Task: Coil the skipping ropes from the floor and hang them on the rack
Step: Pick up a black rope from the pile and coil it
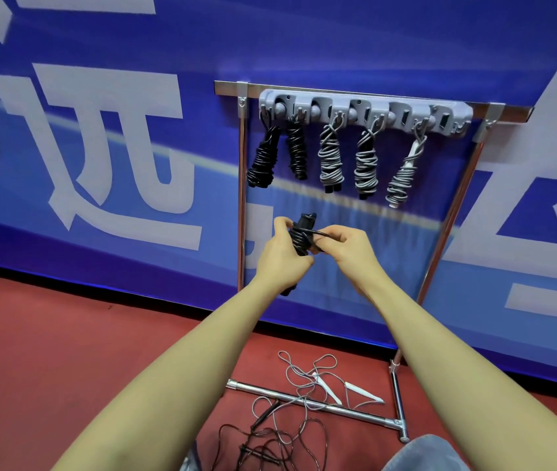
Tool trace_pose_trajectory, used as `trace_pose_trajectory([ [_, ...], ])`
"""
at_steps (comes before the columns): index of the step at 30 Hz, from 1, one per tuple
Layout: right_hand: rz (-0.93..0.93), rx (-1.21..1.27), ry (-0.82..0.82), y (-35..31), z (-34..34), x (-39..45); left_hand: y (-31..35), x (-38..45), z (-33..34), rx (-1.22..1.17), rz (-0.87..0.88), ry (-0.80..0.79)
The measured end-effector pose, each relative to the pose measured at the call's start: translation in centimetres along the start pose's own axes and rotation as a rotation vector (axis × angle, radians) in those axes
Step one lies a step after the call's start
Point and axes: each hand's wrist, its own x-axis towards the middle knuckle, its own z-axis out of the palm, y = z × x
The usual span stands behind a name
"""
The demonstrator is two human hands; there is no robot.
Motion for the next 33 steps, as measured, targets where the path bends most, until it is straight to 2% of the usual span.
trace_pose_trajectory([
  [3, 0.018, -0.027, 0.048, 0.0, 0.3, 0.2, 0.0, -0.1, 0.3, -0.063, -0.006, 0.042],
  [7, -0.044, 0.069, 0.055, -0.6, 0.5, -0.3, 0.3, -0.3, 0.1, 0.032, 0.115, 0.074],
  [9, -0.066, 0.085, 0.054, -0.9, 0.5, -0.4, 0.3, -0.3, 0.1, 0.166, 0.177, 0.067],
  [15, -0.087, 0.048, 0.005, -1.1, 0.3, -0.5, 0.9, -0.4, -0.1, 0.286, 0.154, 0.032],
  [20, -0.077, 0.075, -0.038, -0.7, -0.1, -0.7, 0.9, -0.4, 0.0, 0.413, 0.212, 0.094],
  [33, -0.038, 0.009, 0.137, -0.1, 0.5, -0.5, 1.0, -0.6, 0.2, 0.438, 0.163, 0.086],
])
